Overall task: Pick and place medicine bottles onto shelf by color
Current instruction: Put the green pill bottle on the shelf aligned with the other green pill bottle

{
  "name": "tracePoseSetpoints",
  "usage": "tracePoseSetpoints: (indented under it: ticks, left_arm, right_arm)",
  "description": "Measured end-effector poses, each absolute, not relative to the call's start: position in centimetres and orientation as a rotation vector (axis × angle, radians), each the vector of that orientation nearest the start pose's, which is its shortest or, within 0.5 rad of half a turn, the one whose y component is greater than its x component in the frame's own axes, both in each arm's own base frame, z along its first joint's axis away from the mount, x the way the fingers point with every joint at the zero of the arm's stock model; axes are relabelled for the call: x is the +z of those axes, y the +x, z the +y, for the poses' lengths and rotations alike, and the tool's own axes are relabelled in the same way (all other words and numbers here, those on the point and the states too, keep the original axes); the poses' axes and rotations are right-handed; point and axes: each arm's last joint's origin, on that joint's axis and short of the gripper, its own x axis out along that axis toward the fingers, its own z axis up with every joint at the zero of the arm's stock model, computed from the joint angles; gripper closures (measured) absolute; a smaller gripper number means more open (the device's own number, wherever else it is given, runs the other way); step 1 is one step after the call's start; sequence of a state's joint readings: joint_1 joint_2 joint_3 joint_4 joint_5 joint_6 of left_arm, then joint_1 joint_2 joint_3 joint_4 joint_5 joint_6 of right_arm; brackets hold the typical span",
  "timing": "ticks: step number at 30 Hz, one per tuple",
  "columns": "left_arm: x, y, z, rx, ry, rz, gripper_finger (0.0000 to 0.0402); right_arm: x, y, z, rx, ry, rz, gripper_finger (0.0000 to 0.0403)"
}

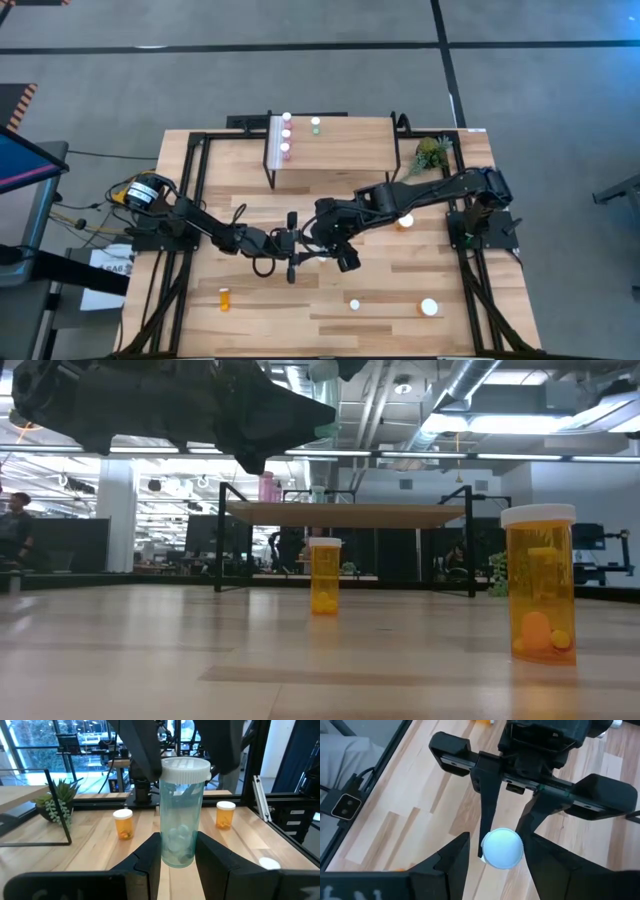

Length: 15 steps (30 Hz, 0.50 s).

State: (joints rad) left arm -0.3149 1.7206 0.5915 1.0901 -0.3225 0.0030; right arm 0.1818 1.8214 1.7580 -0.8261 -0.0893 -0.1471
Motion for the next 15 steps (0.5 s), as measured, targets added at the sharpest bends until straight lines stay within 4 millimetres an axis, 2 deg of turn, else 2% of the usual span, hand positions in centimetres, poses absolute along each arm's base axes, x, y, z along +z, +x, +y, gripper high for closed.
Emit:
tracePoseSetpoints:
  ticks: [11,15]
  left_arm:
    - [16.48,30.09,-8.83,0.01,0.016,0.037,0.0312]
    - [16.48,30.09,-8.83,0.01,0.016,0.037,0.0312]
  right_arm:
    - [32.11,38.71,7.38,0.318,-0.178,0.892,0.0194]
    - [32.11,38.71,7.38,0.319,-0.178,0.893,0.0208]
